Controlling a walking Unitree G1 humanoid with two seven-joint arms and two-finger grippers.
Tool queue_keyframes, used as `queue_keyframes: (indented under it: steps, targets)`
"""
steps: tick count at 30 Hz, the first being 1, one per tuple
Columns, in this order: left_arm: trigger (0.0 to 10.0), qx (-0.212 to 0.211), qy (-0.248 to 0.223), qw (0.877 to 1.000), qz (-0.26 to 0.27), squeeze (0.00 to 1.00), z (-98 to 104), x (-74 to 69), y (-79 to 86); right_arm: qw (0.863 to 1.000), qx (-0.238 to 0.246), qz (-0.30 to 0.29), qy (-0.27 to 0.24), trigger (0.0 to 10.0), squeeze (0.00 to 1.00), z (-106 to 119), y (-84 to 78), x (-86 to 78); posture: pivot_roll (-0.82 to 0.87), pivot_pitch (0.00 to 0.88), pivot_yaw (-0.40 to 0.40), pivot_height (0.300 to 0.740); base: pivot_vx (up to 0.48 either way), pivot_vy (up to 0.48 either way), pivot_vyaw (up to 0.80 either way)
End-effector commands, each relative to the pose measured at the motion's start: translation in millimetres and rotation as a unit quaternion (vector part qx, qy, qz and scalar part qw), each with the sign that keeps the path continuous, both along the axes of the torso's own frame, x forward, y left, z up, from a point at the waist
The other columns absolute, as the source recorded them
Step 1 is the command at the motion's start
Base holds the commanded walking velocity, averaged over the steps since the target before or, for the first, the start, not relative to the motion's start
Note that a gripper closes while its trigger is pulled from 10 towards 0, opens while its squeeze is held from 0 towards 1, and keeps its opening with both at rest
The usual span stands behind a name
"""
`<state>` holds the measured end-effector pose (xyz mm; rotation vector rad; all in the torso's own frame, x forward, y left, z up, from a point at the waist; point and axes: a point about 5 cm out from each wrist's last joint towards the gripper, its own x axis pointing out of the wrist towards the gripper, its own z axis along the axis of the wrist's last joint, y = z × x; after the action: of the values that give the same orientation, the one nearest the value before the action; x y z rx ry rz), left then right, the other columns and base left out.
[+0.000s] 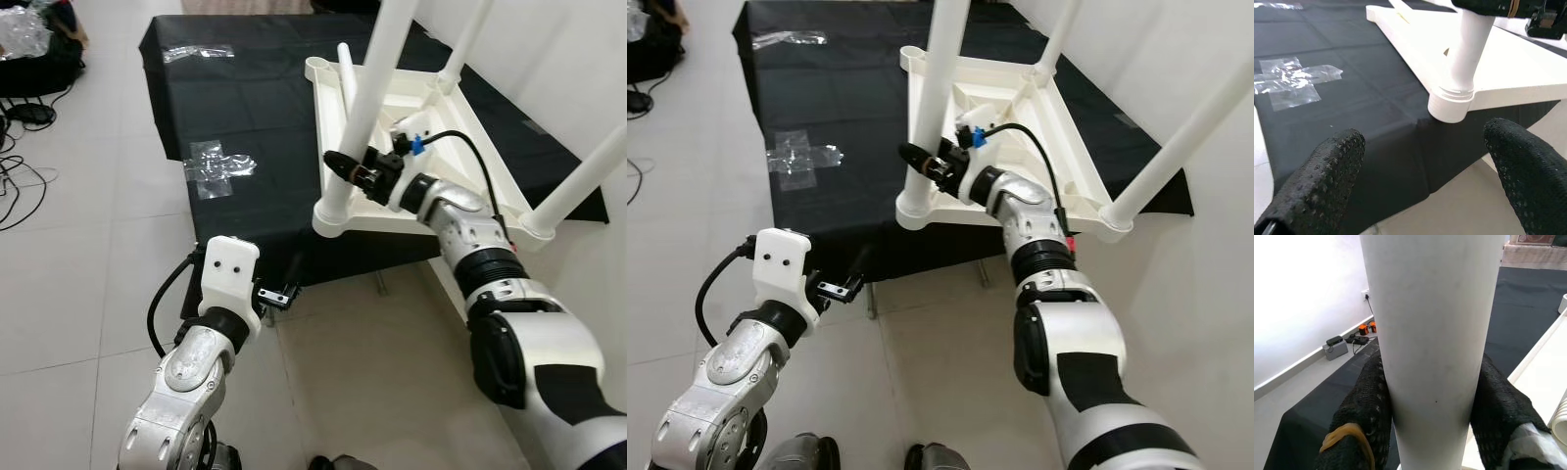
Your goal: Building children table
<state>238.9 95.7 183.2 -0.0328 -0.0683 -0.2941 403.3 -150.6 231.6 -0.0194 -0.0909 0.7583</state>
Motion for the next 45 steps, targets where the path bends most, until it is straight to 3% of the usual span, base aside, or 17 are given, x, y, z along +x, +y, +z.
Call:
queue_keyframes:
  steps: [1,6,8,9,10,11,12,14,18,22,23,25,26,32,33,38,45]
  targets:
    - [10.0,0.006,0.006,1.0,-0.004,0.0,-5.3,1.0,-0.2,1.0,0.001,-0.026,0.018,0.0,0.0,-11.5,-9.2,-1.0,0.07,0.043,-0.107,0.74,0.0,0.0,0.0]
    - [10.0,0.008,0.004,1.0,-0.005,0.0,-5.4,2.3,0.9,0.998,-0.009,-0.055,0.027,0.0,0.0,-19.4,-5.5,-0.2,0.08,0.037,-0.107,0.74,0.0,0.0,0.0]
    - [10.0,0.008,0.003,1.0,-0.003,0.0,-5.4,2.6,2.1,0.992,-0.02,-0.115,0.036,0.0,0.0,-24.5,-7.1,2.9,0.07,0.032,-0.104,0.74,0.0,0.0,0.0]
    - [10.0,0.008,0.002,1.0,-0.002,0.0,-5.4,2.7,2.8,0.98,-0.025,-0.194,0.044,0.0,0.0,-29.7,-12.0,5.8,0.07,0.028,-0.104,0.74,0.0,0.0,0.0]
    - [10.0,0.008,0.002,1.0,-0.002,0.0,-5.4,2.7,2.8,0.98,-0.025,-0.194,0.044,0.0,0.0,-29.7,-12.0,5.8,0.07,0.028,-0.104,0.74,0.0,0.0,0.0]
    - [10.0,0.009,0.001,1.0,-0.001,0.0,-5.6,2.9,3.1,0.954,-0.024,-0.293,0.049,0.0,0.0,-34.9,-22.1,7.1,0.08,0.025,-0.107,0.74,0.0,0.0,0.0]
    - [10.0,0.009,0.001,1.0,-0.001,0.0,-5.6,2.9,3.1,0.954,-0.024,-0.293,0.049,0.0,0.0,-34.9,-22.1,7.1,0.08,0.025,-0.107,0.74,0.0,0.0,0.0]
    - [10.0,0.008,0.0,1.0,-0.002,0.0,-5.7,3.4,2.5,0.897,0.0,-0.439,0.05,0.0,0.0,-40.9,-39.6,3.7,0.08,0.025,-0.107,0.74,0.0,0.0,0.0]
    - [10.0,0.008,-0.001,1.0,-0.003,0.0,-5.6,3.5,2.1,0.868,0.025,-0.494,0.046,0.0,0.0,-41.6,-43.0,0.1,0.07,0.029,-0.105,0.74,0.0,0.0,0.0]
    - [10.0,0.009,0.002,1.0,-0.005,0.0,-7.4,3.5,1.7,0.869,0.061,-0.488,0.047,0.0,0.0,-38.8,-28.6,-0.5,0.07,0.034,-0.104,0.74,0.0,0.0,0.0]
    - [10.0,0.008,0.005,1.0,-0.008,0.0,-8.9,2.6,0.8,0.879,0.071,-0.469,0.047,10.0,0.0,-36.3,-17.7,0.5,0.07,0.034,-0.104,0.74,0.0,0.0,0.0]
    - [10.0,0.009,0.008,1.0,-0.011,0.0,-10.3,1.6,-0.4,0.89,0.086,-0.445,0.04,10.0,0.0,-31.8,-8.0,1.4,0.07,0.039,-0.103,0.74,0.0,0.0,0.0]
    - [10.0,0.009,0.01,1.0,-0.013,0.0,-11.7,0.6,-1.4,0.901,0.107,-0.419,0.032,10.0,1.0,-26.3,1.0,2.0,0.07,0.041,-0.103,0.74,0.0,0.0,0.0]
    - [10.0,0.031,0.021,0.999,-0.029,0.0,-20.6,-3.6,-2.0,0.922,0.119,-0.369,0.005,10.0,1.0,-14.7,15.5,2.9,0.07,0.044,-0.104,0.74,0.0,0.0,0.0]
    - [10.0,0.056,0.023,0.997,-0.041,0.0,-26.0,-6.4,-1.4,0.926,0.105,-0.363,-0.004,10.0,0.0,-12.9,17.8,2.8,0.07,0.046,-0.104,0.74,0.0,0.0,0.0]
    - [10.0,0.135,0.028,0.987,-0.088,0.0,-47.6,-18.0,9.1,0.948,0.041,-0.316,-0.026,10.0,0.0,-15.4,13.6,2.9,0.07,0.049,-0.103,0.74,0.0,0.0,0.0]
    - [10.0,0.147,0.027,0.983,-0.108,0.0,-54.2,-22.8,7.2,0.954,0.025,-0.299,-0.022,10.0,0.0,-15.2,1.2,4.7,0.07,0.048,-0.098,0.74,0.0,0.0,0.0]
